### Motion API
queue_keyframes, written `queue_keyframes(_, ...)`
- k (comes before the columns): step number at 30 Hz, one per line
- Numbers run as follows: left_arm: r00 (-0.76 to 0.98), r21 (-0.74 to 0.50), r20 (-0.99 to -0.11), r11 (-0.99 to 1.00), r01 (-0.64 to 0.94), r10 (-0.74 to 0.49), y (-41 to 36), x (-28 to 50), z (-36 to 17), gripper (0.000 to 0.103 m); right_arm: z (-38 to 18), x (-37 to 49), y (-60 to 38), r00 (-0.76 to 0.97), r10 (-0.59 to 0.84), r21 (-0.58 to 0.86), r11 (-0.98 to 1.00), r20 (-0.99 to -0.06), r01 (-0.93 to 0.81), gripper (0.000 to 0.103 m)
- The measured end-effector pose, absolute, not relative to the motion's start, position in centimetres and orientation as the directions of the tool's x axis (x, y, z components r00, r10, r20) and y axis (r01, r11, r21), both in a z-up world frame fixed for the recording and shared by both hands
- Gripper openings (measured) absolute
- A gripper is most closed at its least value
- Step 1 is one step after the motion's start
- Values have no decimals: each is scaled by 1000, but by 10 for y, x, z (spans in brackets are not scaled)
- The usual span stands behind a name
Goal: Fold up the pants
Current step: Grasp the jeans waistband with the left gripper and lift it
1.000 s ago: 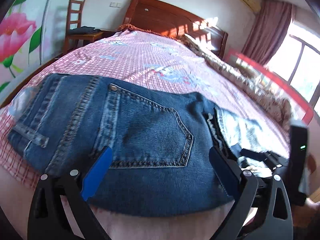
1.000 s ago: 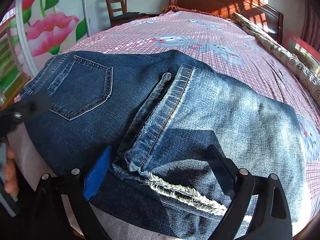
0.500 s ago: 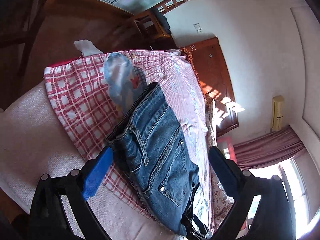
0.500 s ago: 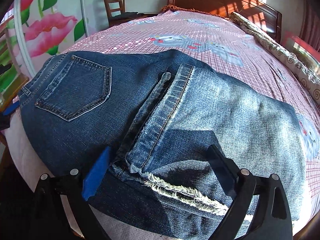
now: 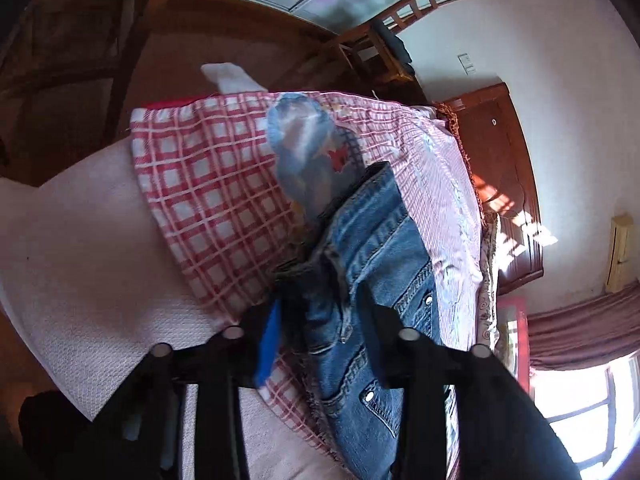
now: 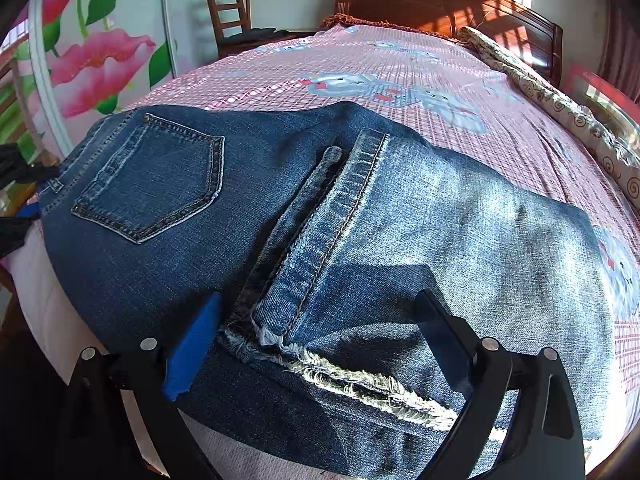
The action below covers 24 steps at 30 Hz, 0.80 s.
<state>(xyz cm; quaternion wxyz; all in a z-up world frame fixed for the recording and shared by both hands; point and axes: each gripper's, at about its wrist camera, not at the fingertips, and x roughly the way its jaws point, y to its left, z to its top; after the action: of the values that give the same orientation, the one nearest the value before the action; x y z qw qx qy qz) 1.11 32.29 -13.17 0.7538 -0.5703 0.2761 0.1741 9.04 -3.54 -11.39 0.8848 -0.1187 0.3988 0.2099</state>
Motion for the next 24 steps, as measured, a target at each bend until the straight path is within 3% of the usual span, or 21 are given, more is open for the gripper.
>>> queue_keyframes(11, 819, -758, -573, 368, -539, 19, 310, 9, -107, 13, -105, 96, -39, 537, 313, 15, 873, -783, -487, 96)
queue_keyframes(13, 825, -760, -564, 375, -530, 22, 310, 10, -100, 13, -92, 97, -56, 516, 391, 141, 878, -762, -457, 96)
queue_keyframes(17, 840, -735, -541, 462, -496, 42, 297, 17, -74, 12, -65, 88, -119, 548, 549, 407, 836, -631, -368, 96)
queue_keyframes(24, 886, -651, -463, 683, -332, -11, 235, 50, -7, 12, -72, 65, -259, 651, 600, 684, 710, -466, -165, 96)
